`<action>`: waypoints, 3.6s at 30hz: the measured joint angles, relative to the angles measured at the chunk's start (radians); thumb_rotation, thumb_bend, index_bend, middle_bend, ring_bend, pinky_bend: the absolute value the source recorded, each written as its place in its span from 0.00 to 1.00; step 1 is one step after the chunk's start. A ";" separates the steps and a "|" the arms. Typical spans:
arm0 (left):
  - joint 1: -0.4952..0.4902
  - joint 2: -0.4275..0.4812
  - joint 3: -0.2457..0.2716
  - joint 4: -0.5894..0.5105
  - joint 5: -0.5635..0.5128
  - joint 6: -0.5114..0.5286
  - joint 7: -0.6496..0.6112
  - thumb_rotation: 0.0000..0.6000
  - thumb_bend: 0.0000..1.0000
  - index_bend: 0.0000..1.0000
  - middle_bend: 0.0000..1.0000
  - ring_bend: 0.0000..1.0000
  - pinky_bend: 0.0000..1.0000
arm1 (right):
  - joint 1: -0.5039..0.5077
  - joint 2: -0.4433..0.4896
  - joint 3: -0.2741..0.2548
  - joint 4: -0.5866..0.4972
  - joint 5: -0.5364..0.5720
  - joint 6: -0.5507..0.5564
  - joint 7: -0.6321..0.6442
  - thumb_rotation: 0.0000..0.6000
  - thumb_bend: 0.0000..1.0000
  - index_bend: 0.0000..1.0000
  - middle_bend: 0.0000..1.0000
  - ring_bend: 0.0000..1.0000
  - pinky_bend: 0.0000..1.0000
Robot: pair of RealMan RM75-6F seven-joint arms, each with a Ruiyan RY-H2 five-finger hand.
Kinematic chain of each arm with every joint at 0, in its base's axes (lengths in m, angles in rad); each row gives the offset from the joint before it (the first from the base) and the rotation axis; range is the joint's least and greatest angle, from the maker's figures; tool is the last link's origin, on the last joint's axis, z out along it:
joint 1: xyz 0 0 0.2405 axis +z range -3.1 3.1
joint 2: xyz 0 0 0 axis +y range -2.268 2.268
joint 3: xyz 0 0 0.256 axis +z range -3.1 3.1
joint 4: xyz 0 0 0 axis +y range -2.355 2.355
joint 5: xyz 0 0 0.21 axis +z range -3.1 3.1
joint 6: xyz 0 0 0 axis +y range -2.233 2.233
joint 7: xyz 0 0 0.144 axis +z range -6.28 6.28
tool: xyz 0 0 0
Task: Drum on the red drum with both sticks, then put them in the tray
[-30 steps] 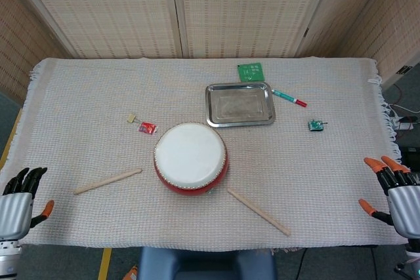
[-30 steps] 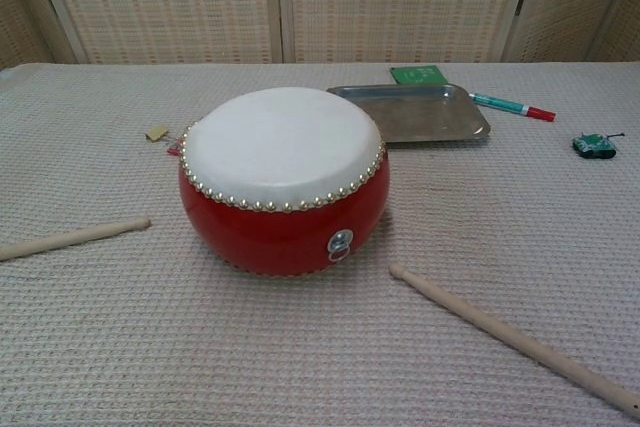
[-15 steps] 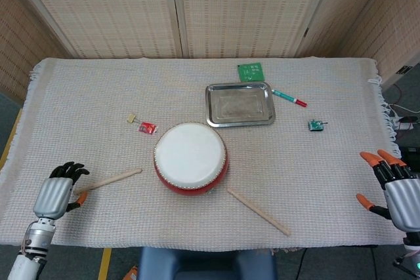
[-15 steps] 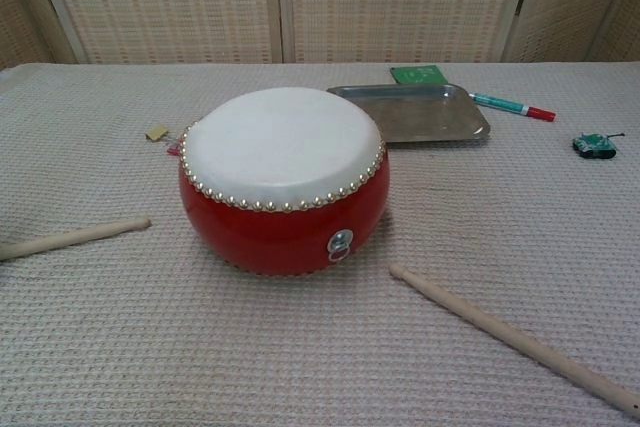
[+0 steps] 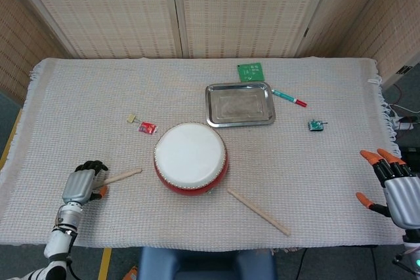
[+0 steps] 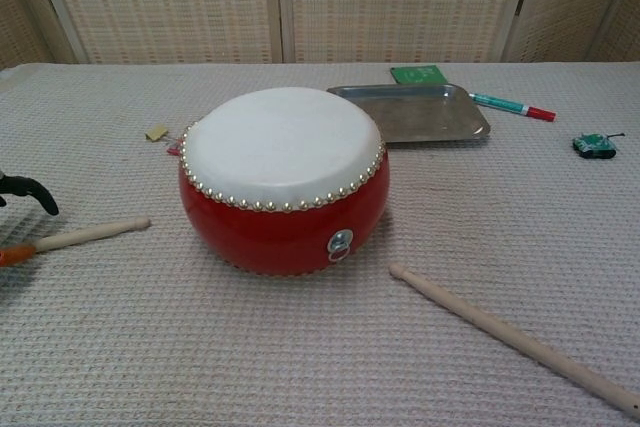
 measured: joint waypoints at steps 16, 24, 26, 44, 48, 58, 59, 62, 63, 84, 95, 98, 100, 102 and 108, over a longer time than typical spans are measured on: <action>-0.025 -0.069 0.011 0.098 -0.044 -0.012 0.010 1.00 0.37 0.50 0.19 0.10 0.16 | -0.003 0.002 -0.003 0.005 0.007 0.002 0.024 1.00 0.08 0.14 0.19 0.10 0.21; -0.020 -0.088 0.019 0.128 -0.020 -0.005 -0.041 1.00 0.37 0.62 0.25 0.13 0.17 | -0.007 0.004 -0.003 0.005 0.012 0.006 0.029 1.00 0.08 0.14 0.19 0.10 0.21; -0.016 -0.089 0.020 0.130 -0.009 0.000 -0.060 1.00 0.37 0.64 0.27 0.15 0.18 | -0.008 0.004 -0.003 0.004 0.011 0.007 0.029 1.00 0.08 0.14 0.19 0.10 0.21; 0.093 -0.021 0.023 0.130 0.260 0.136 -0.901 1.00 0.39 0.61 0.40 0.25 0.27 | -0.004 0.001 -0.007 -0.015 -0.001 0.007 0.012 1.00 0.08 0.14 0.19 0.10 0.21; 0.104 -0.012 0.024 0.160 0.310 0.132 -1.247 1.00 0.39 0.59 0.41 0.25 0.28 | -0.004 0.004 -0.006 -0.026 -0.002 0.007 0.000 1.00 0.08 0.14 0.19 0.10 0.21; 0.088 -0.014 0.035 0.288 0.413 0.071 -2.016 1.00 0.41 0.47 0.41 0.29 0.31 | -0.004 0.007 -0.005 -0.043 0.012 -0.003 -0.020 1.00 0.08 0.14 0.19 0.10 0.21; 0.085 -0.017 0.038 0.305 0.424 0.067 -2.073 1.00 0.41 0.46 0.41 0.30 0.33 | -0.003 0.007 -0.004 -0.044 0.013 -0.003 -0.021 1.00 0.08 0.14 0.19 0.10 0.21; 0.069 -0.030 0.046 0.368 0.456 0.056 -2.243 1.00 0.41 0.43 0.41 0.33 0.36 | -0.003 0.006 -0.003 -0.044 0.018 -0.007 -0.022 1.00 0.08 0.14 0.19 0.10 0.21; 0.062 -0.036 0.049 0.392 0.467 0.052 -2.301 1.00 0.42 0.42 0.41 0.33 0.37 | -0.002 0.006 -0.003 -0.043 0.020 -0.009 -0.023 1.00 0.08 0.14 0.19 0.10 0.21; 0.058 -0.066 0.105 0.430 0.529 0.165 -2.118 1.00 0.42 0.46 0.53 0.48 0.55 | 0.000 0.002 -0.003 -0.043 0.018 -0.011 -0.016 1.00 0.08 0.14 0.19 0.10 0.21; 0.063 -0.071 0.136 0.382 0.523 0.167 -1.991 1.00 0.36 0.50 0.55 0.48 0.54 | -0.004 0.004 -0.002 -0.048 0.015 -0.001 -0.020 1.00 0.08 0.14 0.19 0.10 0.21; 0.062 -0.081 0.140 0.388 0.519 0.163 -1.976 1.00 0.36 0.51 0.55 0.48 0.54 | -0.006 0.005 -0.003 -0.051 0.014 0.001 -0.022 1.00 0.08 0.14 0.19 0.10 0.21; 0.061 -0.088 0.142 0.393 0.515 0.157 -1.970 1.00 0.36 0.52 0.55 0.48 0.54 | -0.007 0.006 -0.003 -0.053 0.014 0.003 -0.023 1.00 0.08 0.14 0.19 0.10 0.21; 0.060 -0.094 0.144 0.398 0.512 0.151 -1.971 1.00 0.35 0.53 0.55 0.48 0.53 | -0.008 0.006 -0.003 -0.054 0.014 0.004 -0.022 1.00 0.08 0.14 0.19 0.10 0.21; 0.061 -0.119 0.149 0.429 0.508 0.145 -1.987 1.00 0.30 0.58 0.61 0.51 0.54 | -0.009 0.006 -0.002 -0.057 0.012 0.008 -0.026 1.00 0.08 0.14 0.19 0.10 0.21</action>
